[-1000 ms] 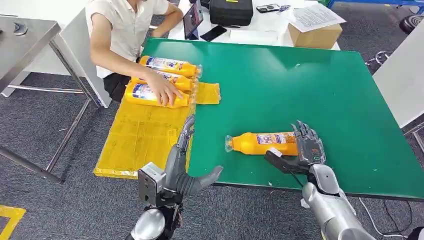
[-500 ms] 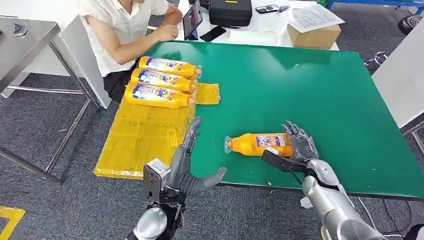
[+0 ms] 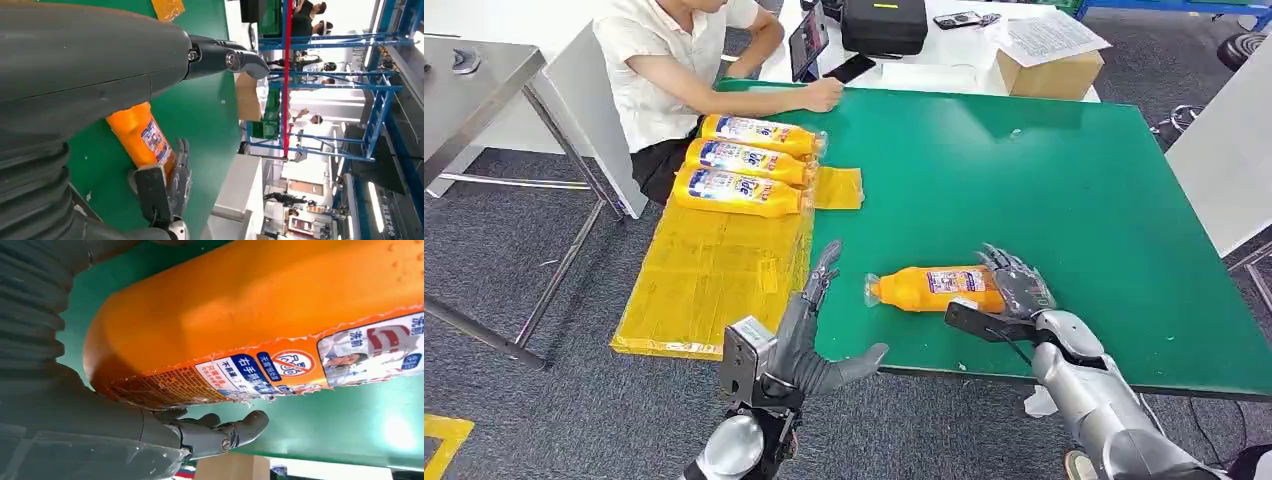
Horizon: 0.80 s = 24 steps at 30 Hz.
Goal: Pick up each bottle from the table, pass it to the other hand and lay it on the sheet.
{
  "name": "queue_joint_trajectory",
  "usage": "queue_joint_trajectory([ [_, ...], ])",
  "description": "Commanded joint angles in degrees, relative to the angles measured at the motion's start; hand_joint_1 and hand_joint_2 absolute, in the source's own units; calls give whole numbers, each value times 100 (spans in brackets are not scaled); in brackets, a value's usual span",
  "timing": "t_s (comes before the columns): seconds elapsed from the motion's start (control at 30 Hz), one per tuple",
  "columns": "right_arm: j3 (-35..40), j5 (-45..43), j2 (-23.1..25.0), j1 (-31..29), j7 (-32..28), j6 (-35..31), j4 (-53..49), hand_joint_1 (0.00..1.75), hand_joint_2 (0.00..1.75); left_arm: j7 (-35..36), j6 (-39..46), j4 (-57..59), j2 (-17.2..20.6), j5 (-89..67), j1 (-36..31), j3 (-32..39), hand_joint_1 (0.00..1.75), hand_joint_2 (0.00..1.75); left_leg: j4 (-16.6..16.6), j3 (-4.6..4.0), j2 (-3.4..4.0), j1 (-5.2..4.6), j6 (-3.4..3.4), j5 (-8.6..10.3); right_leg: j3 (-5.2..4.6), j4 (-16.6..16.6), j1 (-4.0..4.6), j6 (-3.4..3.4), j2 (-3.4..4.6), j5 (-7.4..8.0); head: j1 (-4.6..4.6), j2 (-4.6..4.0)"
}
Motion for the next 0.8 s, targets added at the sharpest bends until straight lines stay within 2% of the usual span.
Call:
queue_joint_trajectory([
  [0.03,1114,-86,-280,-533,351,1230,817,175,175,70,-70,322,159,125,-240,-165,0,175,-3,17,1,4,-11,-3,15,-3,3,-11,7,-2,2,0],
  [0.13,1361,-34,-462,-715,335,1496,947,175,175,97,-104,386,132,178,-288,-169,0,175,-8,35,-9,6,-13,-1,35,-11,5,-14,4,-1,2,0],
  [0.27,1369,-32,-473,-725,333,1506,948,175,175,97,-105,390,129,178,-292,-169,0,175,-6,36,-4,5,-8,0,32,-10,4,-9,1,-2,2,0],
  [0.33,1565,-117,-562,-755,296,1755,945,175,175,98,-140,421,126,187,-314,-197,0,175,-5,43,-10,5,-8,0,40,-9,3,-9,-1,-3,2,0],
  [0.53,1442,-805,-658,-471,-27,2006,890,175,175,98,-179,427,134,199,-318,-209,0,175,-13,60,-37,8,-14,1,69,-20,6,-16,-19,-4,2,0],
  [0.7,1262,-1258,-649,-283,-202,1873,712,175,175,62,-138,383,151,174,-267,-188,0,175,-10,60,-31,9,-10,-1,68,-20,7,-11,-16,-3,2,0],
  [0.8,935,-1712,-514,41,-377,1390,394,175,175,8,6,343,141,161,-176,-85,0,175,-16,66,-34,12,-13,1,76,-26,11,-15,-17,-1,0,0],
])
